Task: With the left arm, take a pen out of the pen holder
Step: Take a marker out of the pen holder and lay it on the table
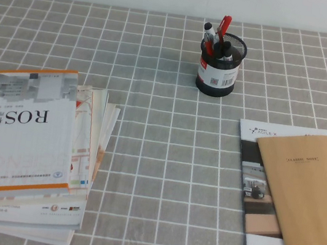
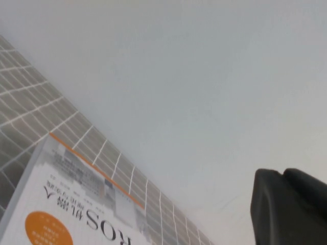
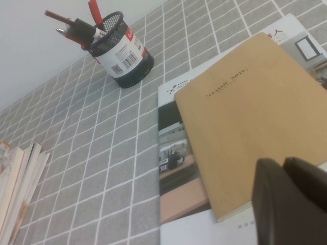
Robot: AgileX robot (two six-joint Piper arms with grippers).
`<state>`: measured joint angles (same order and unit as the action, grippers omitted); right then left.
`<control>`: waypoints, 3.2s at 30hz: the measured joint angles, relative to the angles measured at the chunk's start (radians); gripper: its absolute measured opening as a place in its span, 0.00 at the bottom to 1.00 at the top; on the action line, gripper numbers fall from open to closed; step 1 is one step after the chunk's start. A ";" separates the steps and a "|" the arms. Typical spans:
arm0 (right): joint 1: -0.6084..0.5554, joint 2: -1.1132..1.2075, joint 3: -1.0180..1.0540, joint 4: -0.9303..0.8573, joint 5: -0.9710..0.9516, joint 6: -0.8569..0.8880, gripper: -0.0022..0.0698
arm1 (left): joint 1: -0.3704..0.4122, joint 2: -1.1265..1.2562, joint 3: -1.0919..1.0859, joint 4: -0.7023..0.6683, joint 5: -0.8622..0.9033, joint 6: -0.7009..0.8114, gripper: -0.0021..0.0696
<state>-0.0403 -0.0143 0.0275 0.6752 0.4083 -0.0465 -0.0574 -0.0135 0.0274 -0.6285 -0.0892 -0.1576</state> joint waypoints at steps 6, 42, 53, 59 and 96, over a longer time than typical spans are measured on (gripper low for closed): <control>0.000 0.000 0.000 0.000 0.000 0.000 0.01 | 0.000 0.000 0.000 -0.016 -0.061 0.010 0.02; 0.000 0.000 0.000 0.000 0.000 0.000 0.01 | -0.322 1.284 -0.938 -0.493 0.496 1.505 0.44; 0.000 0.000 0.000 0.000 0.000 0.000 0.01 | -0.386 1.525 -1.063 -0.944 0.416 1.754 0.63; 0.000 0.000 0.000 0.000 0.000 0.000 0.01 | -0.386 1.629 -1.124 -1.064 0.532 2.016 0.63; 0.000 0.000 0.000 0.000 0.000 0.000 0.01 | -0.280 1.734 -1.362 -0.580 0.427 1.434 0.32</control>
<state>-0.0403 -0.0143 0.0275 0.6752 0.4083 -0.0465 -0.3370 1.7203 -1.3351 -1.2086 0.3375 1.2761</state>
